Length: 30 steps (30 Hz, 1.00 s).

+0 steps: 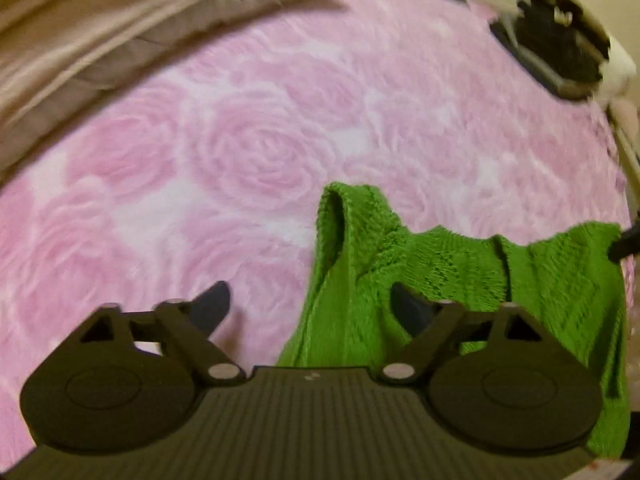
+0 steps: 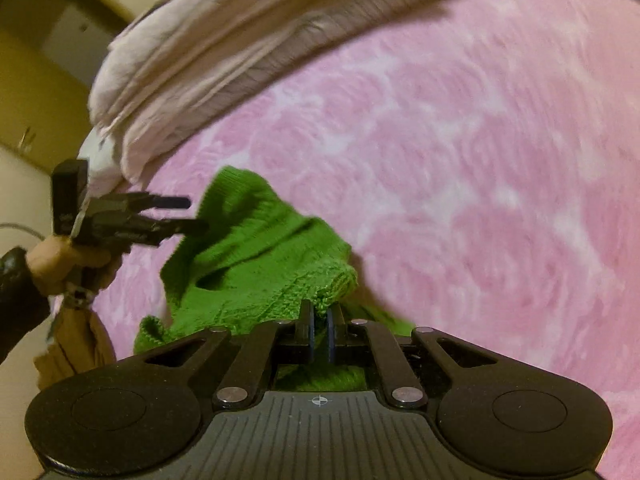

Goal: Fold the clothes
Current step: 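Grasp the vest with the left gripper while the right gripper holds another edge, lift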

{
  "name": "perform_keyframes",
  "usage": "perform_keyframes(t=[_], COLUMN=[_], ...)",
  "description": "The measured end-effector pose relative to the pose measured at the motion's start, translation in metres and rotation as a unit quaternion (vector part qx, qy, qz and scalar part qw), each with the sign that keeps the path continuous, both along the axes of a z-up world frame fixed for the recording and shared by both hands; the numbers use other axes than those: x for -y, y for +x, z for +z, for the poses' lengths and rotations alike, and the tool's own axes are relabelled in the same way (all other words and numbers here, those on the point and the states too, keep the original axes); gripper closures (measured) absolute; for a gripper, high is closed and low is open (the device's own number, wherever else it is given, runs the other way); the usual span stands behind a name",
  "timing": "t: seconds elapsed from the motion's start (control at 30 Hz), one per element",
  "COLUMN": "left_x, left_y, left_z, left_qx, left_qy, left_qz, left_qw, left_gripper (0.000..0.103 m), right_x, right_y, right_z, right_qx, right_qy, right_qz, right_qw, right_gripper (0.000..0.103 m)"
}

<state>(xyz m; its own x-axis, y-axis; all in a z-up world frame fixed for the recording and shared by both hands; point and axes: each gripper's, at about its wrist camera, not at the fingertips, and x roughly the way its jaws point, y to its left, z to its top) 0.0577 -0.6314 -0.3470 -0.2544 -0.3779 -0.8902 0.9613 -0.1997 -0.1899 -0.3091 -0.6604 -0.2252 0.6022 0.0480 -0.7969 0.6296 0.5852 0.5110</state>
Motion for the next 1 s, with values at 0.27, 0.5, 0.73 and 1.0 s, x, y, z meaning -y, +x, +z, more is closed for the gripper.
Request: perform_keyframes(t=[0.27,0.5,0.73,1.0], left_x=[0.022,0.003,-0.047,-0.127], left_y=[-0.01,-0.006,0.001,-0.016], left_z=[0.002,0.025,0.106,0.247], left_qx=[-0.002,-0.003,-0.004,0.0], left_qy=[0.037,0.01,-0.072,-0.2], left_qz=[-0.059,-0.029,0.073,0.17], left_qw=[0.9976,0.9995,0.9947,0.965], left_gripper=[0.095,0.097,0.098,0.098], right_x=[-0.013,-0.014,0.003,0.014], right_y=[-0.021,-0.012,-0.008,-0.025], right_z=[-0.014,-0.038,0.035,0.188], right_qx=[0.027,0.046,0.058,0.145], right_qy=[0.051,0.096,0.013,-0.148], right_qz=[-0.103,-0.181,-0.097,-0.027], right_qw=[0.993,0.978,0.994,0.978], right_gripper=[0.017,0.063,0.098,0.099])
